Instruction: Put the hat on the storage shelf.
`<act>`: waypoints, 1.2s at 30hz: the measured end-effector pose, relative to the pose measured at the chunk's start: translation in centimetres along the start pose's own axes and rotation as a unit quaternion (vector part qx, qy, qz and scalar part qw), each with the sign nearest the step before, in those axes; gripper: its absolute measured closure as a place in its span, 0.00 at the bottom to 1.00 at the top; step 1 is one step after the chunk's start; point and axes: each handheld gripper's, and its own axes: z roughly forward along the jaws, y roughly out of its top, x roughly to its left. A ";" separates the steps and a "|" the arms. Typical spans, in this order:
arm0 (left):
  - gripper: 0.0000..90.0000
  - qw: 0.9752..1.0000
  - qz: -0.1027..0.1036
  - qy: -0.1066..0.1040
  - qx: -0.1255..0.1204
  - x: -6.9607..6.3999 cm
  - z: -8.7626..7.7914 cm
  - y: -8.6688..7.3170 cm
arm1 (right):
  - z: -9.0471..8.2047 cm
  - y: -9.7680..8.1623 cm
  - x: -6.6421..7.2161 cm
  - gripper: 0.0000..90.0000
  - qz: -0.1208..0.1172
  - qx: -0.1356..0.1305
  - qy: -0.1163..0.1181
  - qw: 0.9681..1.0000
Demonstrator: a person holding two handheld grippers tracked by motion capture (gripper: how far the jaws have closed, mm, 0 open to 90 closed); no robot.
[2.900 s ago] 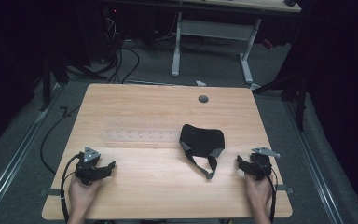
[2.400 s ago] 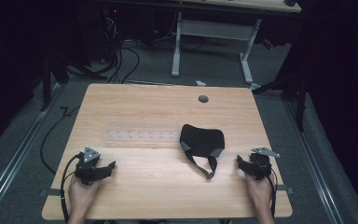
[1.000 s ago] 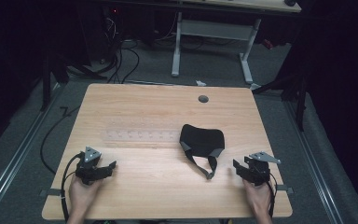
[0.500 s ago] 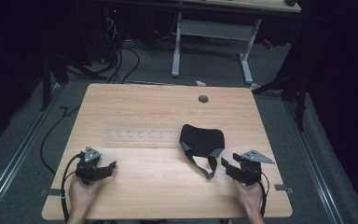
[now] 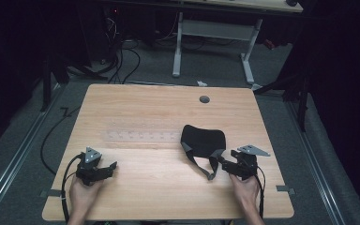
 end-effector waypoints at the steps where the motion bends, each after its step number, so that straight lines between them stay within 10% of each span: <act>1: 0.31 1.000 0.000 0.000 0.000 0.0 0.0 0.0 | 0.4 0.0 0.0 0.38 0.003 0.002 0.003 1.000; 22: 0.31 1.000 0.001 -0.002 0.001 0.0 0.0 0.0 | 3.6 0.8 0.3 0.43 0.013 0.024 0.001 1.000; 36: 0.31 1.000 0.001 -0.002 0.001 0.0 0.0 0.0 | 4.1 0.5 0.6 0.69 0.007 0.021 0.012 1.000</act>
